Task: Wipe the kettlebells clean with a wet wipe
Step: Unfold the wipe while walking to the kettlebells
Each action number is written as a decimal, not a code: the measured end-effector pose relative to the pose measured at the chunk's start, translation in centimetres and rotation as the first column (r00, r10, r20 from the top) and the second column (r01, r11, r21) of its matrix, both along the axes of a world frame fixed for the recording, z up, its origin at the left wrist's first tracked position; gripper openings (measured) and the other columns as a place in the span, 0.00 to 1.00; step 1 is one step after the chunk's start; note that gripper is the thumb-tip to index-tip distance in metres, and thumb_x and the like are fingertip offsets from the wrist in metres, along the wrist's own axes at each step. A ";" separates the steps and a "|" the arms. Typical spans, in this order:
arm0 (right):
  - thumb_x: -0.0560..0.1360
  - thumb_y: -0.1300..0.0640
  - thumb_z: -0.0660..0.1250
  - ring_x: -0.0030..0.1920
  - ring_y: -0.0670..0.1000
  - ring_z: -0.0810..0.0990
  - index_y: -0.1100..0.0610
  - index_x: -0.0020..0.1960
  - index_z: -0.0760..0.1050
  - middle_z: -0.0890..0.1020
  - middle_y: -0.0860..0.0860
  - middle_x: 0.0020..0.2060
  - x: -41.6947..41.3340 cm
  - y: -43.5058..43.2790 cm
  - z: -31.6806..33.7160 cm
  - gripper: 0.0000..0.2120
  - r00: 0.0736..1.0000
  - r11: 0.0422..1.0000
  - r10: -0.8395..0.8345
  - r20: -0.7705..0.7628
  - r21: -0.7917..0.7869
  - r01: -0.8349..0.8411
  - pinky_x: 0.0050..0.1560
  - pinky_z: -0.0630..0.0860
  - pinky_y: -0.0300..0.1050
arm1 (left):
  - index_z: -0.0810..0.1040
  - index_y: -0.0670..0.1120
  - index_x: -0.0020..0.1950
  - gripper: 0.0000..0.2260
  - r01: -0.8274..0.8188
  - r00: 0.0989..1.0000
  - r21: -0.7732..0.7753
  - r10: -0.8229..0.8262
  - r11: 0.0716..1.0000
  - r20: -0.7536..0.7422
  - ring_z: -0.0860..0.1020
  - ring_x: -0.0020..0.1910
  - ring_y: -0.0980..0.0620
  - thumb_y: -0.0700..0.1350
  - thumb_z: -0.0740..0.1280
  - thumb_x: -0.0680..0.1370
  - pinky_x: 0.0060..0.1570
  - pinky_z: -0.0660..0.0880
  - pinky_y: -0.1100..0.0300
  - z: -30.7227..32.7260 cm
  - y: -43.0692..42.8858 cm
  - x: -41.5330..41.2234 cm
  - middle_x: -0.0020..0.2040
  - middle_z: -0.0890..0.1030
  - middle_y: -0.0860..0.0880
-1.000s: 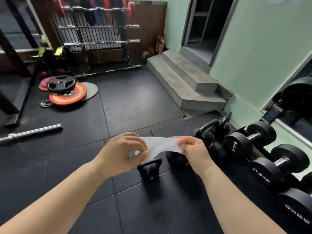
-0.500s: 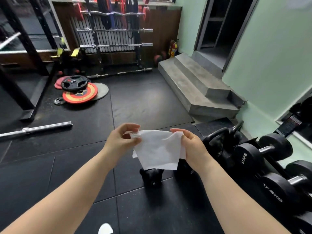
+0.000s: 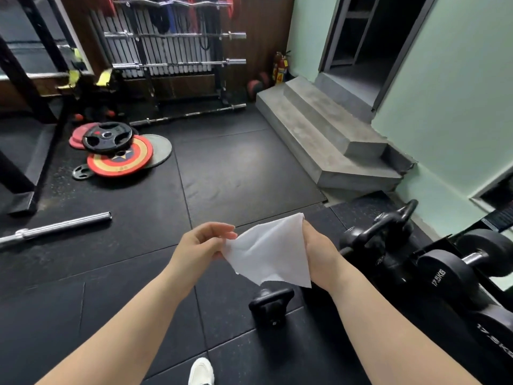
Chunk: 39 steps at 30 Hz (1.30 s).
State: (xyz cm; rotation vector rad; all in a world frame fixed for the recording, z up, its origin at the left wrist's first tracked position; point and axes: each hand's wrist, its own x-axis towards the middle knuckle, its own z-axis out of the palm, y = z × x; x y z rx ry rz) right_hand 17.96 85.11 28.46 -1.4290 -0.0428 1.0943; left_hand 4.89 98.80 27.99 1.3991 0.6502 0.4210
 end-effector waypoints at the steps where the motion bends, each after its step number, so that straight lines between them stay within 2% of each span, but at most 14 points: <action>1: 0.78 0.46 0.52 0.53 0.54 0.74 0.63 0.64 0.68 0.75 0.56 0.52 0.2 1.5 0.0 0.24 0.997 0.999 -0.011 0.072 -0.041 0.014 0.59 0.70 0.52 | 0.77 0.50 0.41 0.10 0.021 0.999 0.068 -0.018 0.997 -0.046 0.76 0.35 0.57 0.35 0.63 0.74 0.36 0.73 0.68 -0.2 1.3 0.3 0.39 0.79 0.51; 3: 0.78 0.49 0.53 0.57 0.56 0.73 0.64 0.66 0.66 0.74 0.58 0.55 0.8 3.9 -0.3 0.23 0.981 0.996 -0.012 0.194 -0.083 0.029 0.63 0.67 0.52 | 0.75 0.53 0.41 0.07 0.072 0.991 0.160 -0.052 0.984 -0.127 0.73 0.37 0.56 0.40 0.69 0.72 0.34 0.70 0.74 -0.6 3.6 1.0 0.40 0.76 0.51; 6: 0.79 0.52 0.52 0.65 0.60 0.69 0.64 0.65 0.67 0.73 0.56 0.55 1.4 6.2 -0.5 0.20 0.973 0.994 -0.045 0.224 -0.086 0.066 0.63 0.66 0.50 | 0.73 0.54 0.42 0.15 0.146 0.979 0.140 -0.122 0.979 -0.164 0.72 0.36 0.55 0.34 0.68 0.69 0.31 0.69 0.76 -1.1 6.3 2.1 0.42 0.74 0.51; 11: 0.78 0.51 0.53 0.39 0.49 0.81 0.56 0.44 0.78 0.83 0.50 0.36 2.9 7.3 -1.3 0.16 0.992 0.992 -0.111 0.052 0.071 0.108 0.42 0.75 0.42 | 0.69 0.61 0.49 0.26 0.376 0.918 0.197 -0.335 0.906 -0.211 0.74 0.39 0.57 0.28 0.62 0.68 0.38 0.71 0.70 -2.3 8.8 2.9 0.51 0.75 0.55; 13: 0.79 0.51 0.53 0.37 0.47 0.82 0.57 0.45 0.78 0.84 0.49 0.33 3.7 7.3 -1.3 0.17 0.991 0.990 -0.119 0.067 0.079 0.114 0.39 0.76 0.41 | 0.67 0.62 0.51 0.29 0.378 0.917 0.220 -0.331 0.899 -0.220 0.74 0.41 0.56 0.26 0.59 0.68 0.37 0.70 0.74 -2.4 9.4 3.4 0.52 0.74 0.53; 15: 0.79 0.52 0.53 0.39 0.48 0.80 0.59 0.49 0.76 0.82 0.49 0.34 4.2 7.5 -0.4 0.16 0.993 0.997 -0.063 0.097 0.054 0.058 0.38 0.75 0.40 | 0.66 0.60 0.55 0.31 0.400 0.908 0.277 -0.336 0.874 -0.251 0.73 0.53 0.55 0.25 0.58 0.68 0.42 0.66 0.81 -1.7 9.7 4.0 0.57 0.72 0.53; 18: 0.79 0.55 0.52 0.54 0.55 0.73 0.66 0.63 0.68 0.73 0.50 0.41 4.7 7.9 0.4 0.19 0.969 0.997 0.005 0.246 -0.080 0.015 0.39 0.67 0.41 | 0.60 0.57 0.66 0.30 0.533 0.843 0.329 -0.458 0.780 -0.281 0.61 0.62 0.67 0.34 0.65 0.72 0.48 0.56 0.88 0.3 9.6 5.4 0.62 0.64 0.64; 21: 0.79 0.54 0.53 0.56 0.57 0.72 0.68 0.63 0.67 0.69 0.54 0.48 5.3 8.1 0.5 0.21 0.953 0.989 0.091 0.289 -0.138 -0.053 0.35 0.63 0.34 | 0.69 0.58 0.58 0.20 0.617 0.785 0.282 -0.551 0.735 -0.283 0.71 0.54 0.68 0.45 0.72 0.70 0.51 0.67 0.77 1.3 9.2 7.5 0.56 0.74 0.60; 23: 0.78 0.51 0.53 0.45 0.53 0.77 0.64 0.53 0.76 0.75 0.54 0.43 5.8 8.8 0.8 0.19 0.957 0.983 0.128 0.262 -0.164 -0.086 0.33 0.68 0.36 | 0.74 0.54 0.42 0.10 0.588 0.805 0.286 -0.513 0.757 -0.298 0.74 0.35 0.64 0.51 0.72 0.65 0.38 0.70 0.70 1.3 8.9 8.4 0.39 0.77 0.54; 25: 0.78 0.46 0.51 0.32 0.49 0.79 0.58 0.40 0.77 0.79 0.53 0.34 6.2 8.5 0.7 0.22 0.981 0.994 0.108 0.163 -0.029 -0.104 0.31 0.72 0.37 | 0.72 0.49 0.33 0.09 0.537 0.836 0.239 -0.470 0.809 -0.284 0.70 0.29 0.62 0.52 0.69 0.62 0.31 0.67 0.68 1.0 8.9 8.7 0.32 0.74 0.53; 27: 0.75 0.39 0.48 0.34 0.50 0.82 0.59 0.41 0.79 0.83 0.54 0.34 6.6 7.7 -0.2 0.29 1.000 0.984 -0.004 -0.005 0.176 0.005 0.34 0.76 0.40 | 0.74 0.46 0.35 0.10 0.475 0.869 0.074 -0.454 0.877 -0.197 0.74 0.31 0.58 0.50 0.70 0.62 0.32 0.70 0.68 0.8 8.9 8.7 0.33 0.77 0.51; 30: 0.61 0.28 0.59 0.52 0.54 0.81 0.60 0.55 0.78 0.83 0.56 0.50 6.2 6.7 -1.8 0.40 0.993 0.926 -0.014 -0.119 0.372 0.058 0.48 0.79 0.45 | 0.75 0.43 0.37 0.06 0.341 0.929 -0.123 -0.355 0.932 -0.109 0.78 0.32 0.55 0.44 0.71 0.70 0.31 0.74 0.68 0.4 8.6 8.9 0.33 0.79 0.51; 35: 0.50 0.29 0.71 0.56 0.49 0.79 0.52 0.59 0.74 0.82 0.48 0.54 4.1 5.6 -4.7 0.43 0.984 0.948 0.177 -0.032 0.274 -0.162 0.56 0.74 0.46 | 0.74 0.42 0.40 0.06 0.327 0.936 -0.311 -0.352 0.892 -0.028 0.79 0.28 0.57 0.40 0.61 0.76 0.28 0.76 0.66 0.5 7.8 9.3 0.29 0.82 0.52; 39: 0.55 0.29 0.69 0.65 0.52 0.72 0.50 0.64 0.70 0.75 0.49 0.63 3.8 5.2 -5.4 0.43 0.982 0.938 0.186 -0.024 0.303 -0.170 0.67 0.63 0.53 | 0.76 0.43 0.43 0.08 0.373 0.921 -0.378 -0.387 0.847 0.041 0.81 0.32 0.55 0.41 0.58 0.77 0.34 0.80 0.63 0.3 7.6 9.0 0.34 0.84 0.50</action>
